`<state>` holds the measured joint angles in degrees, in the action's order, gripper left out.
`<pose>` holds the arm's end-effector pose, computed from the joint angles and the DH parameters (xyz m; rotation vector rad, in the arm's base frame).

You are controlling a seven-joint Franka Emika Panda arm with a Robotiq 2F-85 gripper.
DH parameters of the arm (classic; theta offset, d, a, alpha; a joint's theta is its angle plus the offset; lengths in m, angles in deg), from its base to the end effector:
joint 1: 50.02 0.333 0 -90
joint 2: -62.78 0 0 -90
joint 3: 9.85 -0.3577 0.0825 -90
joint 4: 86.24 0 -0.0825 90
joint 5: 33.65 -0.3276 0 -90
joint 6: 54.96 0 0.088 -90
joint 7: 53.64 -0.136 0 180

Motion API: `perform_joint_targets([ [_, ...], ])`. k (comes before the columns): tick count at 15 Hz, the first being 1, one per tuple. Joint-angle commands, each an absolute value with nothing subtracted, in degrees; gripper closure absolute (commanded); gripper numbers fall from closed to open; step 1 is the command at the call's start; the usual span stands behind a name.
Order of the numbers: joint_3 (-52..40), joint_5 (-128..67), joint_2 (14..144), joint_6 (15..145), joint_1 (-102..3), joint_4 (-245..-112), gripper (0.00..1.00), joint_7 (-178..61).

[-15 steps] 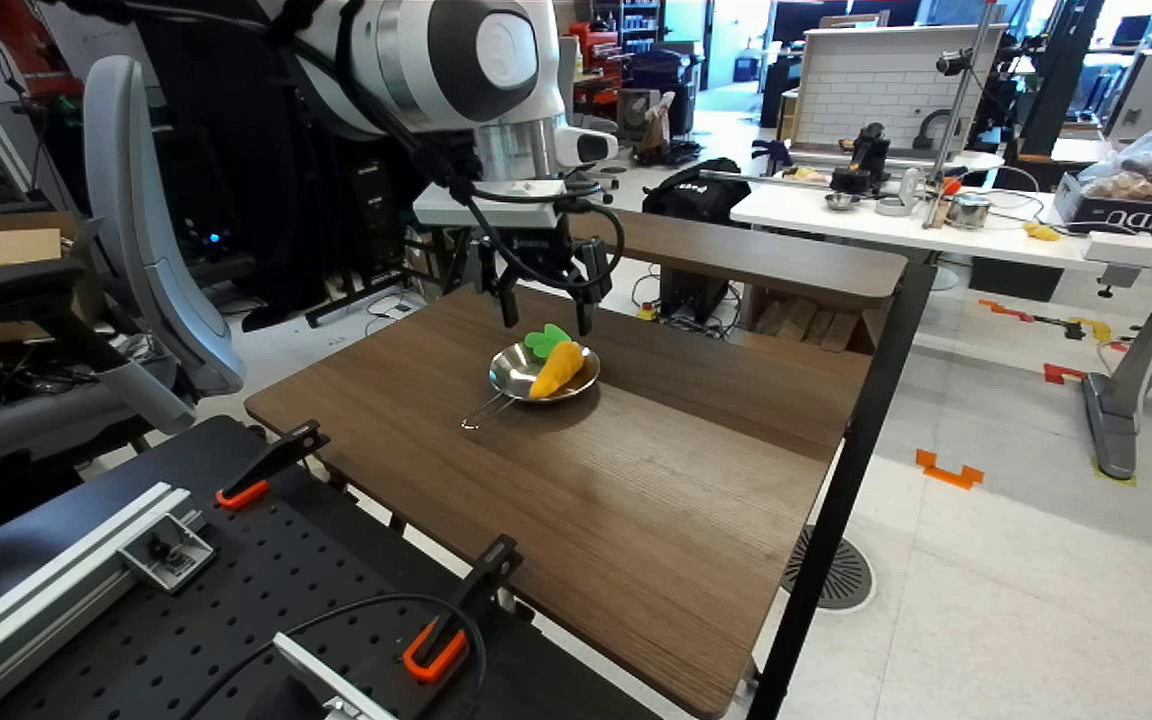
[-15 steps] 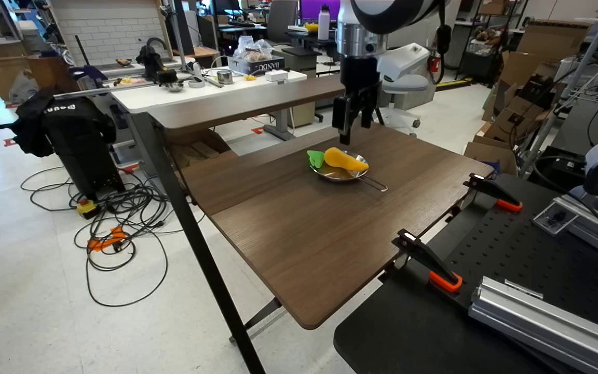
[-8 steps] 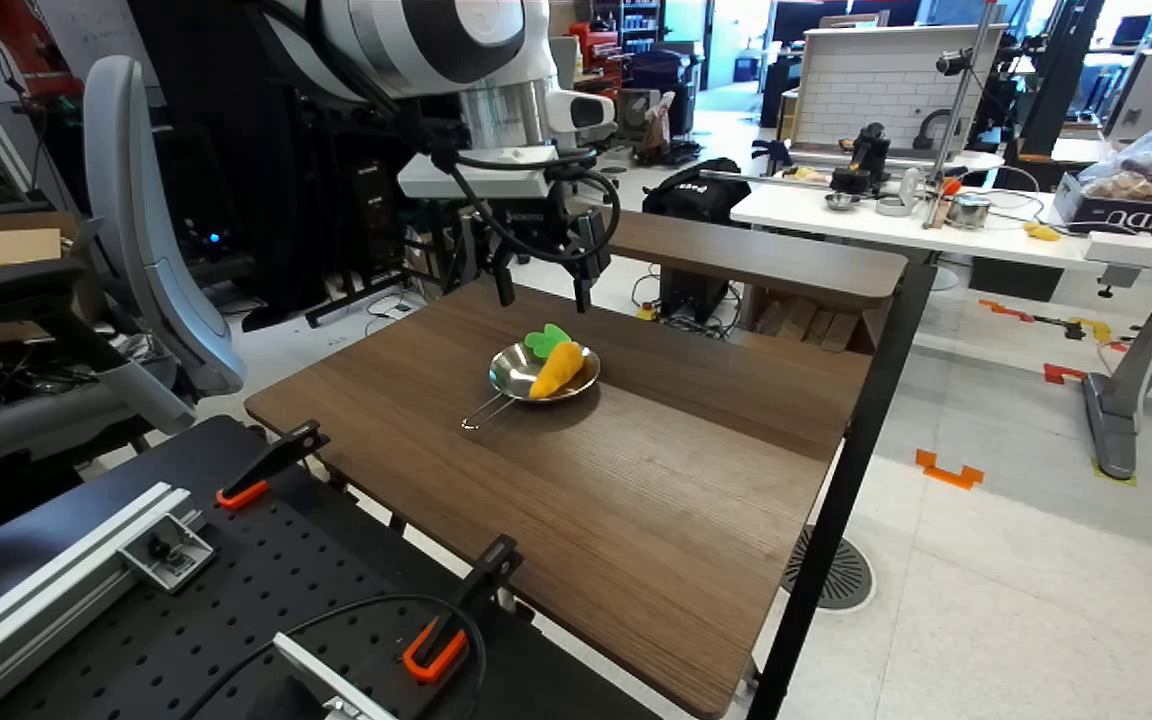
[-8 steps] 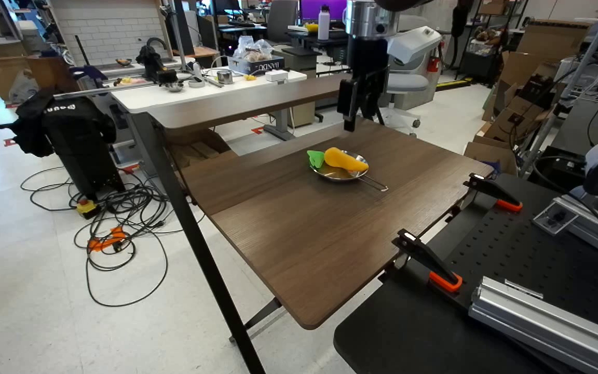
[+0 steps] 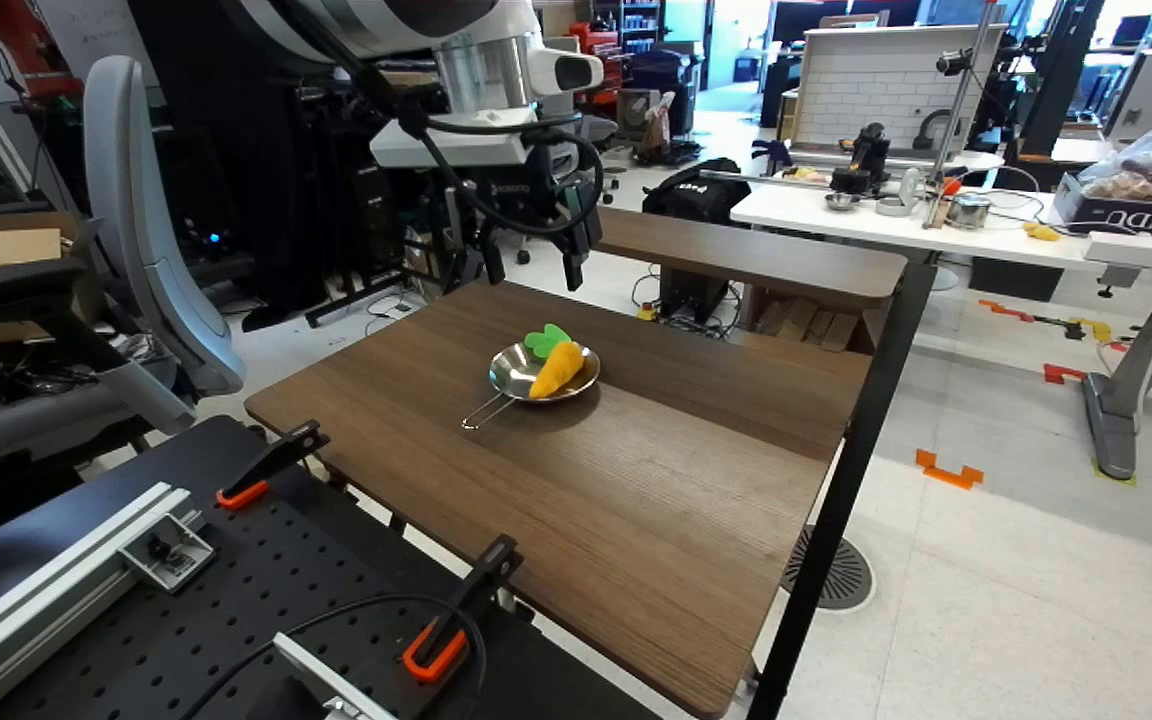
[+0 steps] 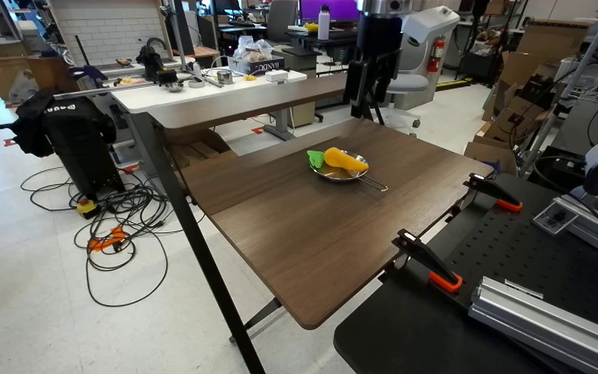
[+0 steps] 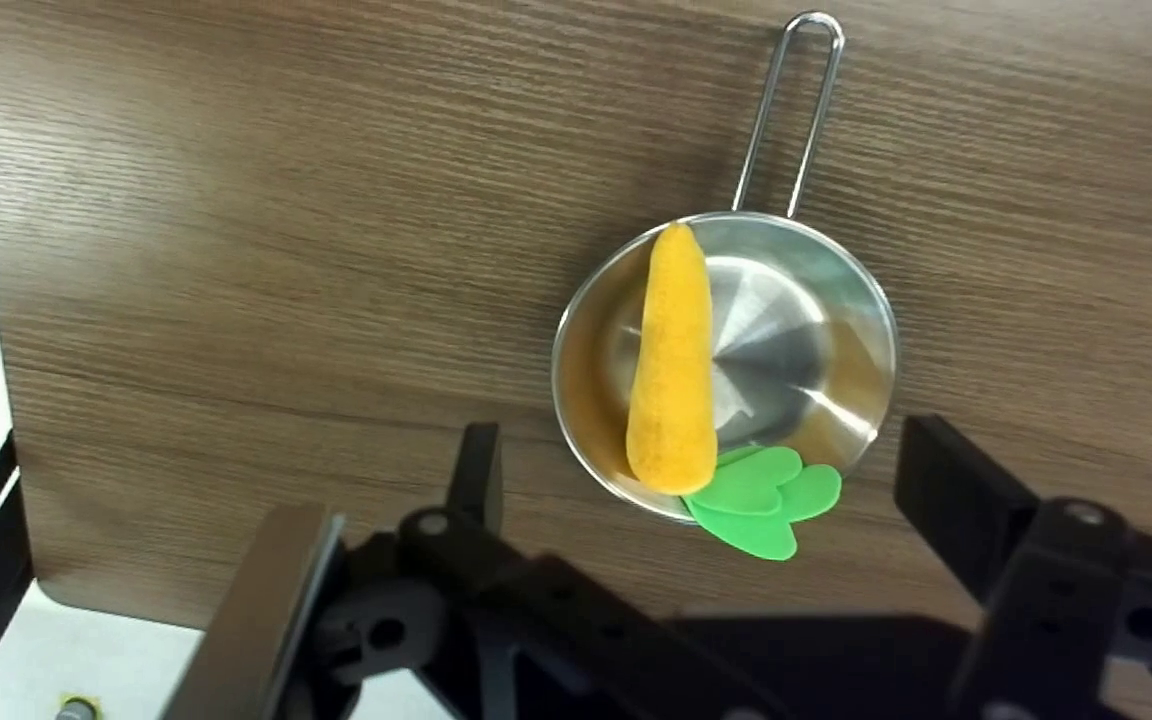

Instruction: Put the carrot plushie in the pan

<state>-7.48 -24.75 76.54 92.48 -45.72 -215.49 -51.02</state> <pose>0.5261 0.0184 0.3201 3.0241 0.3168 0.1159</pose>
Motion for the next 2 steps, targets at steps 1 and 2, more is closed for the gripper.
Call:
perform_joint_targets([
  [1, -8.36, -24.44, 75.91, 92.35, -46.61, -215.92, 0.0, -51.29],
  [2, -8.38, -24.45, 75.38, 92.35, -46.62, -216.34, 0.0, -51.35],
])
